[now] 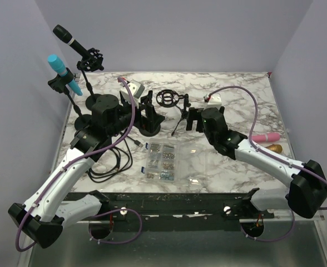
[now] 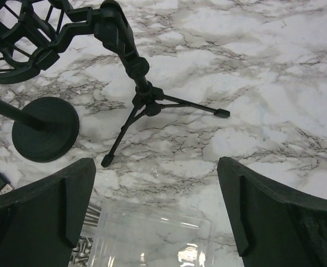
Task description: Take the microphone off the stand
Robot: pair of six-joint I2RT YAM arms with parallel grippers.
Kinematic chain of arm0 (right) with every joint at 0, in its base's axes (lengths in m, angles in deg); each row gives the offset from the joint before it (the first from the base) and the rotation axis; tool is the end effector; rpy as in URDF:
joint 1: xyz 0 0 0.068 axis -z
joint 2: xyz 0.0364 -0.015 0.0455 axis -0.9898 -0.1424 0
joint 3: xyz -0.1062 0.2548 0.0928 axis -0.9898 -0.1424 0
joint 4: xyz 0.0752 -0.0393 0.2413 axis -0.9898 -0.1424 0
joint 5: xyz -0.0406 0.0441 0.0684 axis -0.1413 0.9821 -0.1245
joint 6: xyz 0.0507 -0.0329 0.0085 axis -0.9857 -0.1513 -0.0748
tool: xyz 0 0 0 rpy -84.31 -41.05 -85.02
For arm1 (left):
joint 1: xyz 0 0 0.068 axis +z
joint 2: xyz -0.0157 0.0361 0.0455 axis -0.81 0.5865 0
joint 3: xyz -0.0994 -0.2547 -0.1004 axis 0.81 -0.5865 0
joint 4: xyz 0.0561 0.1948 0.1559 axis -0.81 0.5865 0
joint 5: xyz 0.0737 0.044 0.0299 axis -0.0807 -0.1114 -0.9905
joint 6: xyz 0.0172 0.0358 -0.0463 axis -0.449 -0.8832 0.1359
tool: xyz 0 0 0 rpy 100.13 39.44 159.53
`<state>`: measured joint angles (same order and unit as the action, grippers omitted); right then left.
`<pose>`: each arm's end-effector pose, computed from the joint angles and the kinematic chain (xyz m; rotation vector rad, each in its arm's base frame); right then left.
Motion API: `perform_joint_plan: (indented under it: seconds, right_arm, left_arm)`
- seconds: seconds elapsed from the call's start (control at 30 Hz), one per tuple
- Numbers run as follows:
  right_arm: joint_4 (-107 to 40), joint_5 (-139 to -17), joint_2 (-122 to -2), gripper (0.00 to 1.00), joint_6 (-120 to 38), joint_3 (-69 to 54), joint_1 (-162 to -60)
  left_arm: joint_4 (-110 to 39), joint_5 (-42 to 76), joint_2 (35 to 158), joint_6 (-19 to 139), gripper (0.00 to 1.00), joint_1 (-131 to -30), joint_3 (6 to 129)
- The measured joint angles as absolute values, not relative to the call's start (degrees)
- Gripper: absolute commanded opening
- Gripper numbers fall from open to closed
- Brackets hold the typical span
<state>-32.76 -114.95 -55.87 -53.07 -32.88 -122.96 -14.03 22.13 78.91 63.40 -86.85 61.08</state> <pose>0.2352 0.1759 0.2956 -0.0504 1.9427 0.1869 0.1758 -0.1256 0.4198 0.4616 1.7816 -0.7929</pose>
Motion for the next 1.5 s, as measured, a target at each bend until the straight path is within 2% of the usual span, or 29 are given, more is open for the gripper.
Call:
perform_joint_plan:
  seconds: [0.4,0.67,0.93,1.13,1.23,1.37,1.5]
  right_arm:
    - [-37.4,-114.8,-43.3,1.0,-57.3,-36.7,-123.0]
    - [-37.6,-114.6,-41.8,1.0,-57.5,-39.0,-123.0]
    - [-34.6,-110.0,-39.1,1.0,-59.8,-45.4,-123.0]
    - [-32.1,-106.2,-31.9,1.0,-61.2,-48.7,-123.0]
    - [-31.0,-105.7,-29.5,1.0,-61.1,-49.1,-122.9]
    - [-30.0,-105.4,-29.1,1.0,-60.3,-49.1,-122.9]
    - [-29.7,-104.4,-29.1,1.0,-59.6,-49.1,-122.9]
  left_arm:
    - [-14.7,19.7,79.6,64.1,0.98,-86.8,60.3]
    - [-17.2,16.8,79.9,64.1,0.99,-86.8,58.3]
    - [-20.0,14.4,80.0,63.8,0.99,-86.8,54.8]
    - [-20.3,9.1,78.1,63.9,0.99,-86.2,54.8]
    - [-16.4,6.5,78.2,65.8,0.98,-82.1,59.4]
    - [-11.9,5.2,78.1,70.0,0.98,-69.6,66.9]
    - [-6.5,4.6,78.3,72.5,0.99,-61.2,73.1]
